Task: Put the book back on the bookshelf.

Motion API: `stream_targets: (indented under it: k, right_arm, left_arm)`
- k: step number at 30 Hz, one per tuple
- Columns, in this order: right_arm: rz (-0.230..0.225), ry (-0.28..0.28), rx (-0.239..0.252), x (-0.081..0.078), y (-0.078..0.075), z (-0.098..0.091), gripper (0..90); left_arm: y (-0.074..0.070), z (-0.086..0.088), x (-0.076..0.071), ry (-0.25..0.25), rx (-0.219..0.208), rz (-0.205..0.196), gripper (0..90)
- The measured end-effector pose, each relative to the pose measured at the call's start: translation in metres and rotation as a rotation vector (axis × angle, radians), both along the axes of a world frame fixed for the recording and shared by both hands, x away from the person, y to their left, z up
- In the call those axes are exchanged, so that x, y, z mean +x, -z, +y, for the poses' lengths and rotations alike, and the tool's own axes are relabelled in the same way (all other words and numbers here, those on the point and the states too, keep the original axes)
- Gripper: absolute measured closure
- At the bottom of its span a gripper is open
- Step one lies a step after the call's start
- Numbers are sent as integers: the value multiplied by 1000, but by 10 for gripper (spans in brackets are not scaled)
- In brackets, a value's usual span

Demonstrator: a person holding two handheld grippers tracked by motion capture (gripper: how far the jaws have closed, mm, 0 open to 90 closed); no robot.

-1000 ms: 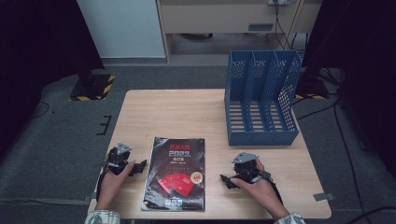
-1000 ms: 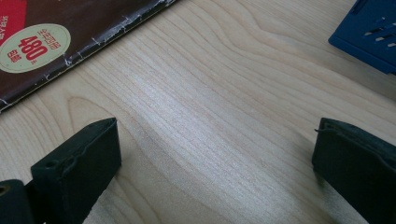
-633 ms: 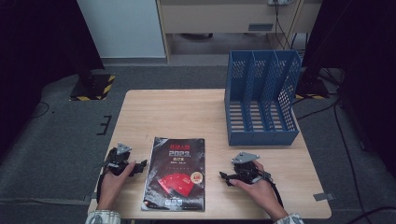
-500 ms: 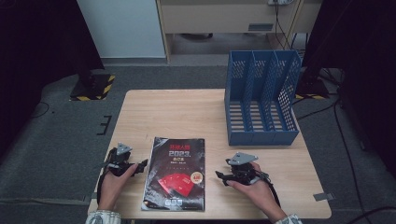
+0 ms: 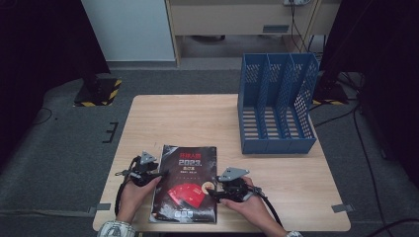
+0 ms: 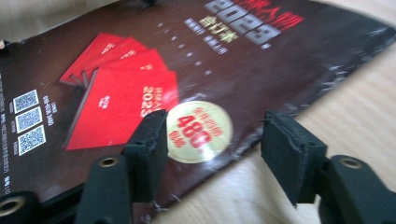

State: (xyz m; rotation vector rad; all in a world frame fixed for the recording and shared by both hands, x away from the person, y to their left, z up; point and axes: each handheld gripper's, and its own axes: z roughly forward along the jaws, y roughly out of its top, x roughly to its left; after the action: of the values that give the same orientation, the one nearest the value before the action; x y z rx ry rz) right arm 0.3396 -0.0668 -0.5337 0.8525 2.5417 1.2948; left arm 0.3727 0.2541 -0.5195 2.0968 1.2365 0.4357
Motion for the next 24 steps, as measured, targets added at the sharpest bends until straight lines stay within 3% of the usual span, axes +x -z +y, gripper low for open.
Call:
stream_targets:
  k: [3,9,16,19,20,21,24]
  right_arm:
    - [4,-9,-8,-1,2,4,342]
    - [17,-13,-44,-2,3,8,274]
    - [0,-15,-62,-4,3,9,277]
    - [-5,-11,-62,-4,3,10,277]
    - [-5,-9,-61,-5,3,10,278]
    - [-5,-9,-61,-5,3,10,278]
    - [-1,-15,-62,-4,3,9,277]
  left_arm:
    - [1,0,2,-10,-6,-2,442]
    - [6,1,5,-33,-57,15,378]
    - [3,-4,3,-3,-26,0,414]
    - [0,-3,1,-4,-51,-10,438]
    - [-1,-2,0,-1,-81,-14,500]
    - [-2,-2,0,1,-120,-4,500]
    - [-1,-4,-1,9,-84,0,493]
